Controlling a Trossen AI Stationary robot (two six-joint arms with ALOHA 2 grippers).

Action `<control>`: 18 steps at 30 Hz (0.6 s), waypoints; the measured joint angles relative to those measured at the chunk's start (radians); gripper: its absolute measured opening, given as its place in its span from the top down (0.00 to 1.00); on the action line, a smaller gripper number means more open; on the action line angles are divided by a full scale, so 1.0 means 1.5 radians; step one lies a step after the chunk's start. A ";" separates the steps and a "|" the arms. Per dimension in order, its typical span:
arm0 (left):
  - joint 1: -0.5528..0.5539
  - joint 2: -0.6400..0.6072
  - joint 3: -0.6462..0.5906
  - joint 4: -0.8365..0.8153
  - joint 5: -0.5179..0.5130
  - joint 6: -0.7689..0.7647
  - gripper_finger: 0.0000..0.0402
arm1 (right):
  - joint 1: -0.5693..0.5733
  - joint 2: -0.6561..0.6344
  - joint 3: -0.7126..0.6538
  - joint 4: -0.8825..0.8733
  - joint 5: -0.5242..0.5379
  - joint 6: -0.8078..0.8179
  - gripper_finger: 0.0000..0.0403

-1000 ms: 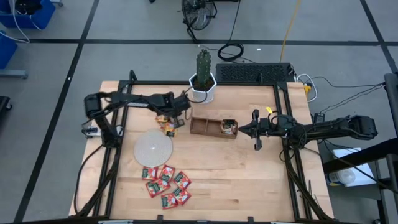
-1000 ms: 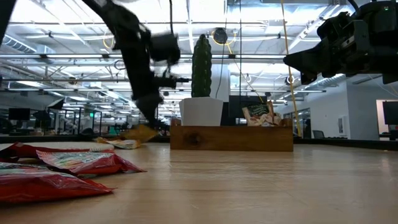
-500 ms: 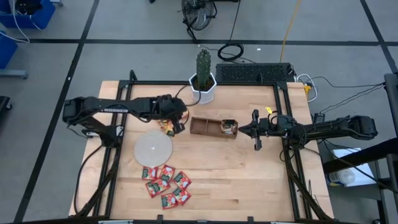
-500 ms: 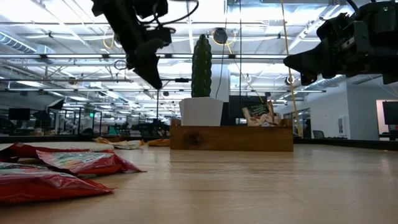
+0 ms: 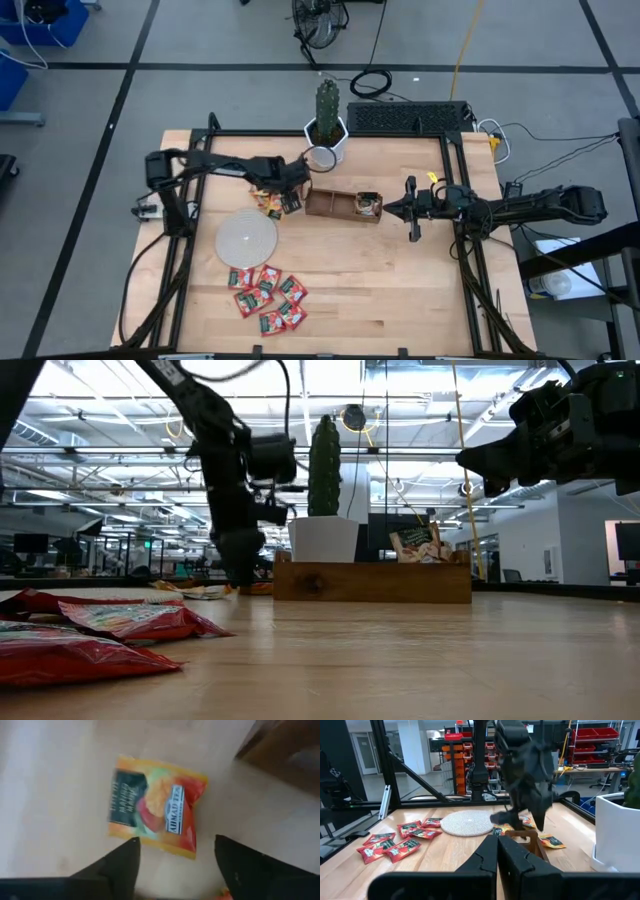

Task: Pick & Place Tea
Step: Put the yellow tea bag into the middle section of the wooden organizer

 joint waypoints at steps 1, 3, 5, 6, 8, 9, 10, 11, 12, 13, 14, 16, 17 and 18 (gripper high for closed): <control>0.004 0.014 0.000 0.004 0.000 0.000 0.32 | 0.000 0.000 0.000 0.000 0.000 0.000 1.00; 0.010 0.028 0.003 0.019 -0.005 -0.001 0.29 | 0.000 0.000 0.000 0.000 0.000 0.000 1.00; 0.017 0.041 0.005 0.028 -0.008 -0.001 0.28 | 0.000 0.000 0.000 0.000 0.000 0.000 1.00; 0.020 0.046 0.004 0.032 -0.007 -0.001 0.28 | 0.000 0.000 0.000 0.000 0.000 0.000 1.00; 0.023 0.054 0.004 0.041 -0.009 0.001 0.29 | 0.000 0.000 0.000 0.000 0.000 0.000 1.00; 0.025 0.057 0.004 0.045 -0.009 0.002 0.31 | 0.000 0.000 0.000 0.000 0.000 0.000 1.00; 0.027 0.057 0.004 0.049 -0.009 0.001 0.32 | 0.000 0.000 0.000 0.000 0.000 0.000 1.00; 0.029 0.058 0.004 0.051 -0.007 0.001 0.34 | 0.000 0.000 0.000 0.000 0.000 0.000 1.00; 0.030 0.058 0.004 0.052 -0.006 0.000 0.37 | 0.000 0.000 0.000 0.000 0.000 0.000 1.00; 0.031 0.059 0.004 0.052 -0.007 0.000 0.40 | 0.000 0.000 0.000 0.000 0.000 0.000 1.00; 0.032 0.059 0.004 0.052 -0.007 -0.001 0.43 | 0.000 0.000 0.000 0.000 0.000 0.000 1.00; 0.036 0.060 0.003 0.052 -0.010 -0.005 0.52 | 0.000 0.000 0.000 0.000 0.000 0.000 1.00; 0.038 0.061 0.003 0.051 -0.015 -0.006 0.56 | 0.000 0.000 0.000 0.000 0.000 0.000 1.00; 0.041 0.061 0.003 0.052 -0.017 -0.006 0.62 | 0.000 0.000 0.000 0.000 0.000 0.000 1.00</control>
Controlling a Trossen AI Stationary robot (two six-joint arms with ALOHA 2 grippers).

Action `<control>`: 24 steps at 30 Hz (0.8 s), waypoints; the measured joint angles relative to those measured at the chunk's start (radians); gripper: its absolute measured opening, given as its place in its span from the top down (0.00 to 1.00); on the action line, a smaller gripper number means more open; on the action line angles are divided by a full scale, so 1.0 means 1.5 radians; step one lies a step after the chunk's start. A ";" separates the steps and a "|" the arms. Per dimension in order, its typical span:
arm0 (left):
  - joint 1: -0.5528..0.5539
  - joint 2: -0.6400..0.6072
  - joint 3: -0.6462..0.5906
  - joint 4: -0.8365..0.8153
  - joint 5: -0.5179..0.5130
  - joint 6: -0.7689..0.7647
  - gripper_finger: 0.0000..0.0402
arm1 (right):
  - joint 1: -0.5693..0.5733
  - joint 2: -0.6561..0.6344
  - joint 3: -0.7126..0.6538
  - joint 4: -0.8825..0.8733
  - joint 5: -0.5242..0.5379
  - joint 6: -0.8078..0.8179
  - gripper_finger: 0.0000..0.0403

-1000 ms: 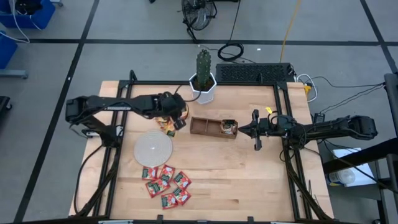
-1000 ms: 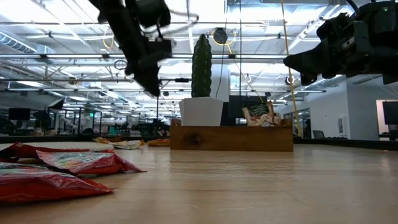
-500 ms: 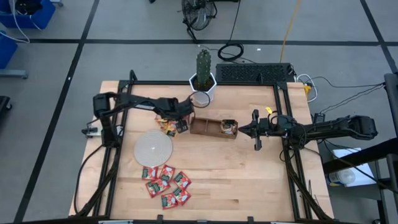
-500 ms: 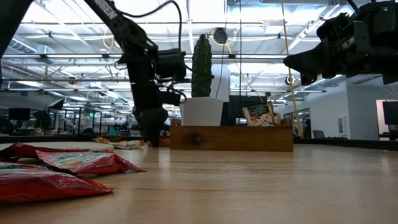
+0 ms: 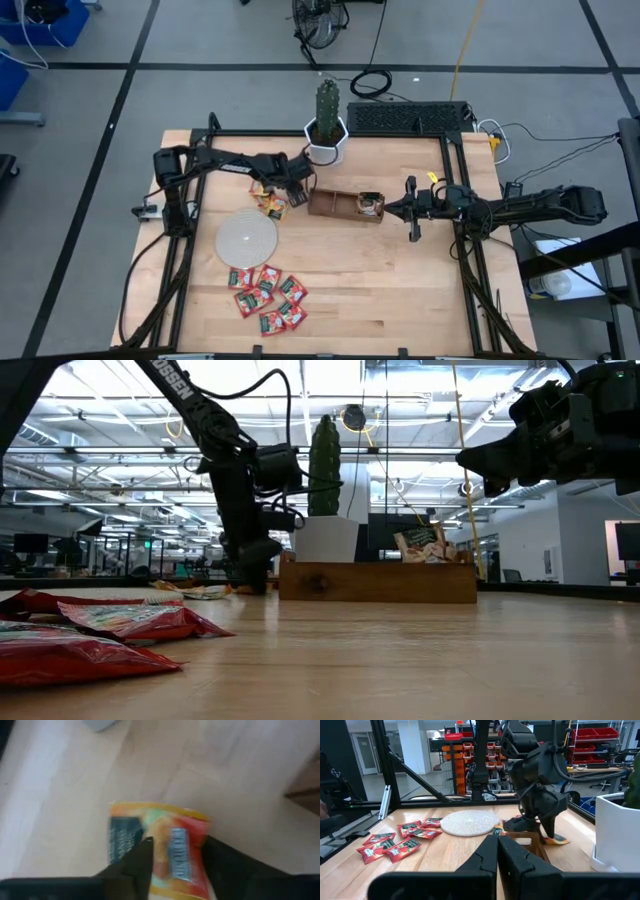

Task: Pick & Place Tea
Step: Put the yellow tea bag into the middle section of the wooden organizer

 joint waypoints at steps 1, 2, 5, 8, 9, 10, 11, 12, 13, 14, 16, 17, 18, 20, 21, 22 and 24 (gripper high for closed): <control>0.002 0.000 0.000 -0.001 0.000 0.000 0.67 | 0.000 0.000 0.000 0.000 0.000 0.000 1.00; 0.004 0.000 0.000 -0.002 -0.001 0.000 0.73 | 0.000 0.000 0.000 0.000 0.000 0.000 1.00; 0.009 0.000 0.000 -0.006 0.003 0.002 0.92 | 0.000 0.000 0.000 0.000 0.000 0.000 1.00; 0.009 0.000 -0.001 -0.010 0.006 0.009 0.96 | 0.000 0.000 0.000 0.000 0.000 0.000 1.00; 0.006 0.001 -0.001 -0.012 0.006 0.015 0.96 | 0.000 0.000 0.000 0.000 0.000 0.000 1.00; 0.002 0.001 -0.001 -0.014 0.003 0.020 0.97 | 0.000 0.000 0.000 0.000 0.000 0.000 1.00; -0.004 0.000 -0.001 -0.018 -0.005 0.023 0.98 | 0.000 0.000 0.000 0.000 0.000 0.000 1.00; -0.010 -0.006 -0.001 -0.023 -0.020 0.023 0.98 | 0.000 0.000 0.000 0.000 0.000 0.000 1.00; -0.020 -0.012 -0.001 -0.032 -0.037 0.025 0.98 | 0.000 0.000 0.000 0.000 0.000 0.000 1.00; -0.030 -0.018 -0.002 -0.044 -0.053 0.028 0.98 | 0.000 0.000 0.000 0.000 0.000 0.000 1.00; -0.052 -0.033 -0.005 -0.069 -0.079 0.034 0.98 | 0.000 0.000 0.000 0.000 0.000 0.000 1.00; -0.064 -0.045 -0.007 -0.081 -0.087 0.034 0.98 | 0.000 0.000 0.000 0.000 0.000 0.000 1.00; -0.078 -0.058 -0.007 -0.093 -0.102 0.034 0.98 | 0.000 0.000 0.000 0.000 0.000 0.000 1.00; -0.108 -0.086 -0.005 -0.094 -0.142 0.032 0.98 | 0.000 0.000 0.000 -0.001 0.000 0.000 1.00; -0.123 -0.100 -0.004 -0.099 -0.170 0.032 0.98 | 0.000 0.000 0.000 -0.001 0.000 0.000 1.00; -0.140 -0.112 -0.004 -0.104 -0.196 0.032 0.98 | 0.000 0.000 0.000 -0.001 0.000 0.000 1.00; -0.174 -0.131 -0.004 -0.104 -0.246 0.033 0.98 | 0.000 0.000 0.000 -0.001 0.000 0.000 1.00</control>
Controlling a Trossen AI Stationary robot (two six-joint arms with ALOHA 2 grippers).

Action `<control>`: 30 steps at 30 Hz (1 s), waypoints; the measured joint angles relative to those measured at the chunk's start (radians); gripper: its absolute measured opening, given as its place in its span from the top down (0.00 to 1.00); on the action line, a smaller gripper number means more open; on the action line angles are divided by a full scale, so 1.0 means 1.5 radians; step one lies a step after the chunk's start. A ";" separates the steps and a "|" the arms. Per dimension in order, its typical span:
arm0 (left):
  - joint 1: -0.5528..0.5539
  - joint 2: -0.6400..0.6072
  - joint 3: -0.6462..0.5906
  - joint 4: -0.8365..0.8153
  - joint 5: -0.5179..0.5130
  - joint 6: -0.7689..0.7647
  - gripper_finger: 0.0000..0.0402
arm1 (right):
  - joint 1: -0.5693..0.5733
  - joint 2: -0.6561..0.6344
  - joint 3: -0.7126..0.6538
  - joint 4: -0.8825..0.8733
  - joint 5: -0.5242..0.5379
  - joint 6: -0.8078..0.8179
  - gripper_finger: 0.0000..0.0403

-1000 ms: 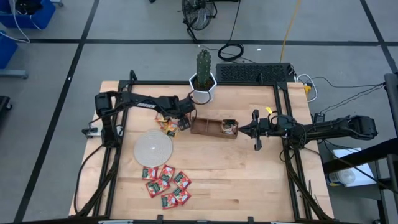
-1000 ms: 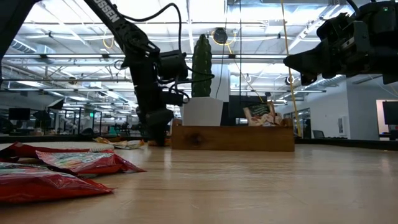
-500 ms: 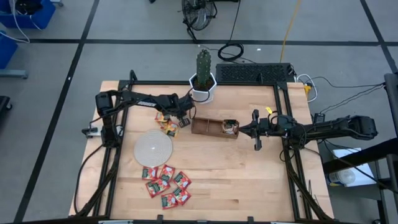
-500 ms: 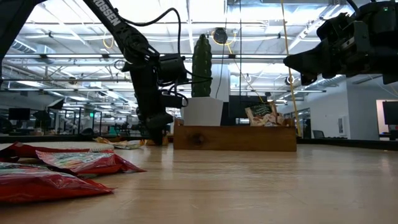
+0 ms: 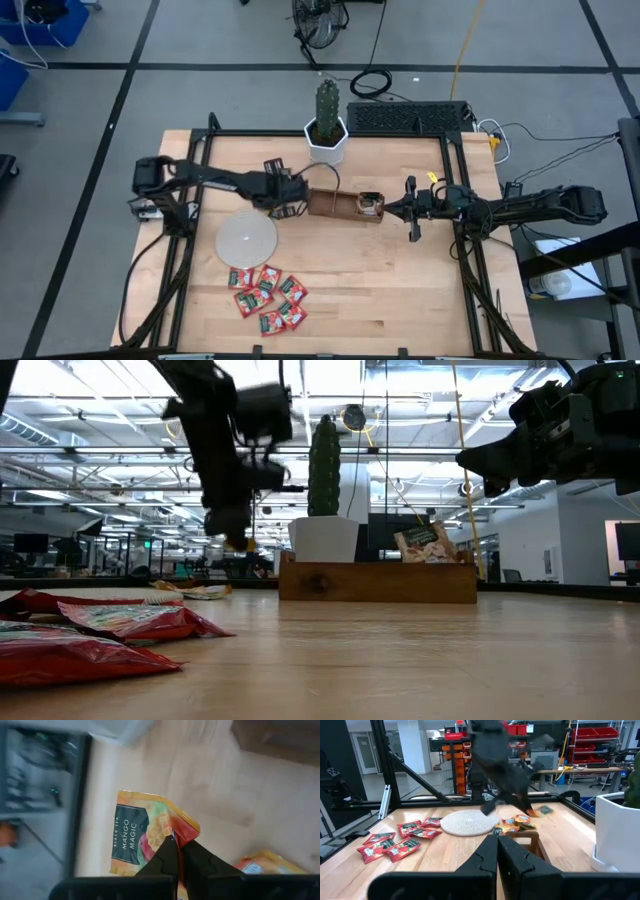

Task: Pick & Place Tea
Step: Put the yellow tea bag into the middle section of the wooden organizer

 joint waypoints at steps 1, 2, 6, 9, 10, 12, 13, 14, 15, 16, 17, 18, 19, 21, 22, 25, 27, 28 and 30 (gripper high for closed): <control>-0.017 -0.008 0.003 0.005 -0.017 0.000 0.98 | 0.000 0.000 0.000 0.000 0.000 0.000 1.00; -0.032 -0.013 0.009 0.007 -0.032 0.001 0.98 | 0.000 0.000 0.000 0.000 0.000 0.000 1.00; -0.087 -0.009 0.038 0.027 -0.075 0.023 0.98 | 0.000 0.000 0.000 0.000 0.000 0.000 1.00; -0.116 0.012 0.074 0.078 -0.083 0.062 0.98 | 0.000 0.000 0.000 -0.001 0.000 0.000 1.00; -0.123 0.021 0.087 0.090 -0.083 0.079 0.98 | 0.000 0.000 0.000 -0.001 0.000 0.000 1.00; -0.133 0.047 0.117 0.111 -0.083 0.118 0.98 | 0.000 0.000 0.000 -0.002 0.000 0.000 1.00; -0.135 0.063 0.132 0.119 -0.082 0.136 0.98 | 0.000 0.000 0.000 -0.002 0.000 0.000 1.00; -0.134 0.079 0.148 0.120 -0.082 0.152 0.98 | 0.000 0.000 0.000 -0.002 0.000 0.000 1.00; -0.132 0.095 0.164 0.120 -0.082 0.164 0.98 | 0.000 0.000 0.000 -0.002 0.000 0.000 1.00; -0.129 0.113 0.180 0.124 -0.080 0.175 0.98 | 0.000 0.000 0.000 -0.002 0.000 0.000 1.00; -0.127 0.130 0.195 0.131 -0.074 0.184 0.98 | 0.000 0.000 0.000 -0.002 0.000 0.000 1.00; -0.124 0.146 0.208 0.136 -0.065 0.191 0.98 | 0.000 0.000 0.000 -0.002 0.000 0.000 1.00; -0.121 0.161 0.221 0.141 -0.055 0.198 0.98 | 0.000 0.000 0.000 -0.002 0.000 0.000 1.00; -0.116 0.193 0.247 0.153 -0.034 0.212 0.98 | 0.000 0.000 0.000 -0.002 0.000 0.000 1.00; -0.115 0.206 0.256 0.153 -0.030 0.217 0.98 | 0.000 0.000 0.000 -0.002 0.000 0.000 1.00; -0.112 0.235 0.281 0.163 -0.027 0.229 0.98 | 0.000 0.000 0.000 -0.003 0.000 0.000 1.00; -0.112 0.242 0.285 0.180 -0.015 0.237 0.98 | 0.000 0.000 0.000 -0.003 0.000 0.000 1.00; -0.111 0.244 0.286 0.191 -0.005 0.241 0.98 | 0.000 0.000 0.000 -0.003 0.000 0.000 1.00; -0.112 0.245 0.286 0.209 0.011 0.245 0.98 | 0.000 0.000 0.000 -0.003 0.000 0.000 1.00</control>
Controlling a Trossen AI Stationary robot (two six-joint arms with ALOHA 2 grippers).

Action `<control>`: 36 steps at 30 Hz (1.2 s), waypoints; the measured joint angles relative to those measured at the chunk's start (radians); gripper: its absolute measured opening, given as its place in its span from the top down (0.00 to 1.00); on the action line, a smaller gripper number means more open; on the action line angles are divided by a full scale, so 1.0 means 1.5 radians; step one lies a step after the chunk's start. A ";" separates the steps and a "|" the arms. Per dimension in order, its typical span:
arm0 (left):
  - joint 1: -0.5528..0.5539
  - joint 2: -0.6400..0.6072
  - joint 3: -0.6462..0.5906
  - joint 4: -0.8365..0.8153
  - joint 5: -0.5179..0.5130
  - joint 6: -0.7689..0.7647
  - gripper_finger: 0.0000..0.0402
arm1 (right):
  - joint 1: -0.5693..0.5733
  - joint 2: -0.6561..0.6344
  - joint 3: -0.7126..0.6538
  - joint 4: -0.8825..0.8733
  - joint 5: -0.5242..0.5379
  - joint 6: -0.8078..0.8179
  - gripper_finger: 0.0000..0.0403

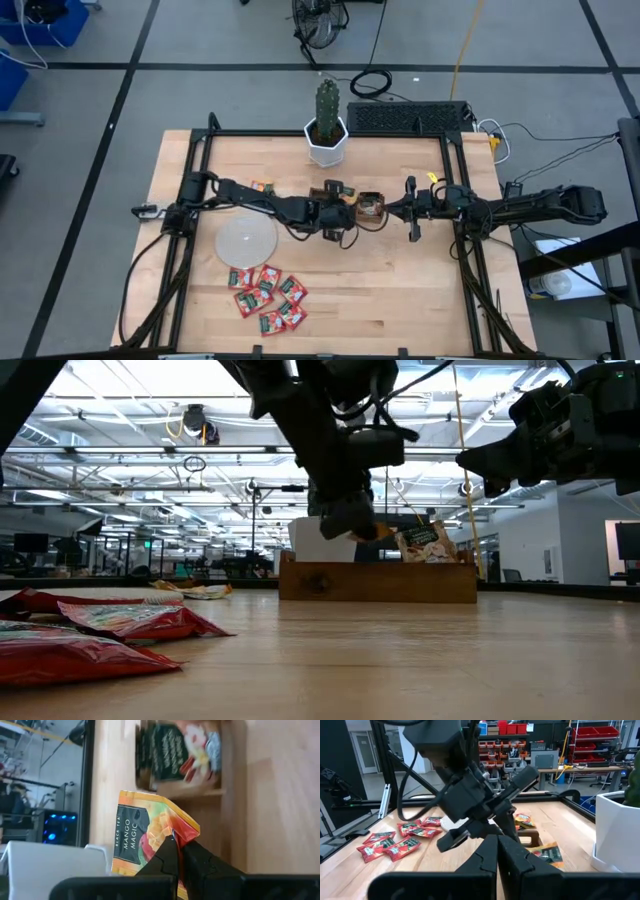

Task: Pick & Place Tea
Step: Put the yellow tea bag into the middle section of the wooden organizer

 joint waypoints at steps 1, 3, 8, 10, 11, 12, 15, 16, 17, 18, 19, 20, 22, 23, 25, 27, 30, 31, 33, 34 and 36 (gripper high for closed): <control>0.001 0.000 0.000 0.005 0.004 0.000 0.98 | 0.000 0.000 0.000 0.000 0.000 0.000 1.00; 0.003 0.000 0.000 0.016 0.011 -0.001 0.98 | 0.000 0.000 0.000 0.000 0.000 0.000 1.00; 0.024 -0.001 -0.002 0.023 0.035 -0.007 0.98 | 0.000 0.000 0.000 0.000 0.000 0.000 1.00; 0.035 -0.001 -0.008 0.045 0.072 -0.021 0.98 | 0.000 0.000 0.000 0.000 0.000 0.000 1.00; 0.040 -0.001 -0.010 0.052 0.087 -0.026 0.98 | 0.000 0.000 0.000 0.000 0.000 0.000 1.00; 0.044 -0.001 -0.011 0.054 0.096 -0.030 0.98 | 0.000 0.000 0.000 0.000 0.000 0.000 1.00; 0.053 -0.001 -0.011 0.050 0.096 -0.030 0.98 | 0.000 0.000 0.000 0.001 0.000 0.000 1.00; 0.055 -0.001 -0.011 0.046 0.096 -0.032 0.98 | 0.000 0.000 0.000 0.001 0.000 0.000 1.00; 0.058 -0.001 -0.011 0.044 0.098 -0.035 0.98 | 0.000 0.000 0.000 0.001 0.000 0.000 1.00; 0.060 -0.001 -0.011 0.044 0.100 -0.037 0.98 | 0.000 0.000 0.000 0.001 0.000 0.000 1.00; 0.062 -0.001 -0.011 0.044 0.103 -0.042 0.98 | 0.000 0.000 0.000 0.001 0.000 0.000 1.00; 0.063 -0.001 -0.011 0.045 0.104 -0.049 0.98 | 0.000 0.000 0.000 0.001 0.000 0.000 1.00; 0.067 0.003 -0.011 0.048 0.115 -0.065 0.98 | 0.000 0.000 0.000 0.001 0.000 0.000 1.00; 0.069 0.005 -0.011 0.048 0.121 -0.071 0.97 | 0.000 0.000 0.000 0.001 0.000 0.000 1.00; 0.073 0.012 -0.011 0.037 0.144 -0.072 0.94 | 0.000 0.000 0.000 0.001 0.000 0.000 1.00; 0.074 0.026 -0.011 0.048 0.173 -0.071 0.89 | 0.000 0.000 0.000 0.001 0.000 0.000 1.00; 0.074 0.048 -0.011 0.053 0.178 -0.069 0.83 | 0.000 0.000 0.000 -0.001 0.000 0.000 1.00; 0.074 0.052 -0.011 0.056 0.178 -0.069 0.81 | 0.000 -0.001 0.000 -0.005 0.000 0.000 1.00; 0.072 0.057 -0.010 0.057 0.173 -0.068 0.80 | 0.000 0.001 0.000 -0.005 0.000 0.000 1.00; 0.072 0.058 -0.010 0.057 0.168 -0.069 0.79 | 0.000 0.001 0.000 -0.009 0.000 0.000 1.00; 0.071 0.058 -0.010 0.053 0.160 -0.072 0.79 | 0.000 0.002 0.000 -0.010 0.000 0.000 1.00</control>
